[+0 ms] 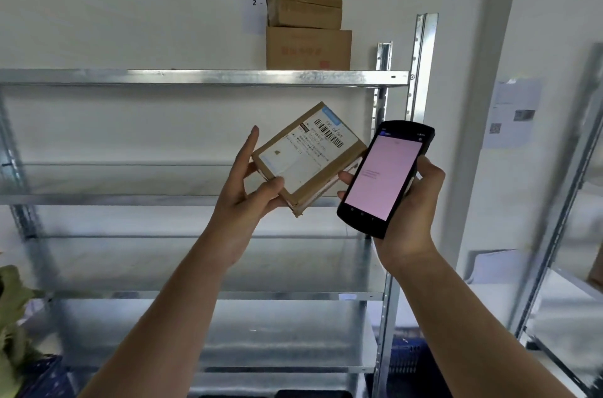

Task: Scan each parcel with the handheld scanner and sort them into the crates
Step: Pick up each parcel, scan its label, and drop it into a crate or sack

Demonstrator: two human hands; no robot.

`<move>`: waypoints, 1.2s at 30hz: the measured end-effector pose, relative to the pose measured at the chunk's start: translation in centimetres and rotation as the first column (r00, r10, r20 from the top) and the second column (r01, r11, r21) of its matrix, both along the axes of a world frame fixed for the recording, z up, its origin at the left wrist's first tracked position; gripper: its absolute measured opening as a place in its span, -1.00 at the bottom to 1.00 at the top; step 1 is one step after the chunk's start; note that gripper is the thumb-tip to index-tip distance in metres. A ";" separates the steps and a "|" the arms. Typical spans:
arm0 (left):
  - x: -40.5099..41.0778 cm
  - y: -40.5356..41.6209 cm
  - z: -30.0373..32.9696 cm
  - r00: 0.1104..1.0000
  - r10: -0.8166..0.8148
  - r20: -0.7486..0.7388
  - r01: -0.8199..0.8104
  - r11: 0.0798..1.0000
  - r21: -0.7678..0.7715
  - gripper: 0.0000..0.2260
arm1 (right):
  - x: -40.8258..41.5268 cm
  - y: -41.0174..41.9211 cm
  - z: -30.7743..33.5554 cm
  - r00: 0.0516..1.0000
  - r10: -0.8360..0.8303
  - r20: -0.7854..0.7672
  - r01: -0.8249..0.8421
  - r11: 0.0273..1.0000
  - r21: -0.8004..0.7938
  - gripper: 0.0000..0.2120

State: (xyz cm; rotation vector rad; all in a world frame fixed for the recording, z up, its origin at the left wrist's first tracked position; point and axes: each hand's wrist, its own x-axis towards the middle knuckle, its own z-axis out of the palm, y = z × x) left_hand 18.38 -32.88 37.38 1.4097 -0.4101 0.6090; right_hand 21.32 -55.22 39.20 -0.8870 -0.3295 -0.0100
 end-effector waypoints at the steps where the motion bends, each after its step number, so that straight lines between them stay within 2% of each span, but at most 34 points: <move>1: -0.2 0.0 0.1 1.000 -0.002 0.023 0.002 1.000 0.018 -0.33 | -0.1 0.0 0.2 1.000 0.000 0.011 0.000 1.000 0.006 -0.58; 4: -0.2 0.3 0.5 0.997 0.025 0.069 -0.029 0.998 0.054 -0.39 | -0.7 -0.2 0.6 0.999 -0.024 0.041 0.025 1.000 -0.015 -0.54; 9: 0.7 1.4 1.2 0.981 0.168 0.097 -0.181 0.973 0.141 -0.39 | -1.5 -0.7 1.0 0.997 -0.059 0.048 0.063 0.995 -0.076 -0.45; 13: 1.9 2.2 2.2 0.967 0.192 0.167 -0.221 0.959 0.179 -0.38 | -2.7 -1.7 2.0 0.996 0.094 -0.005 -0.094 0.983 -0.160 -0.44; 16: 2.7 2.7 3.3 0.948 0.217 0.232 -0.276 0.925 0.263 -0.38 | -3.5 -2.5 2.5 0.950 0.298 -0.096 -0.312 0.927 -0.208 -0.40; 18: 3.3 2.9 3.9 0.935 0.227 0.273 -0.308 0.902 0.303 -0.37 | -3.8 -2.9 2.3 0.917 0.384 -0.107 -0.398 0.887 -0.233 -0.40; 28: 3.9 1.7 4.3 0.933 0.210 0.291 -0.306 0.890 0.338 -0.40 | -4.3 -4.1 1.9 0.804 0.588 -0.092 -0.592 0.773 -0.229 -0.36; 36: 4.1 1.1 4.8 0.928 0.242 0.282 -0.332 0.881 0.337 -0.43 | -5.0 -4.7 2.8 0.763 0.638 -0.101 -0.643 0.736 -0.210 -0.36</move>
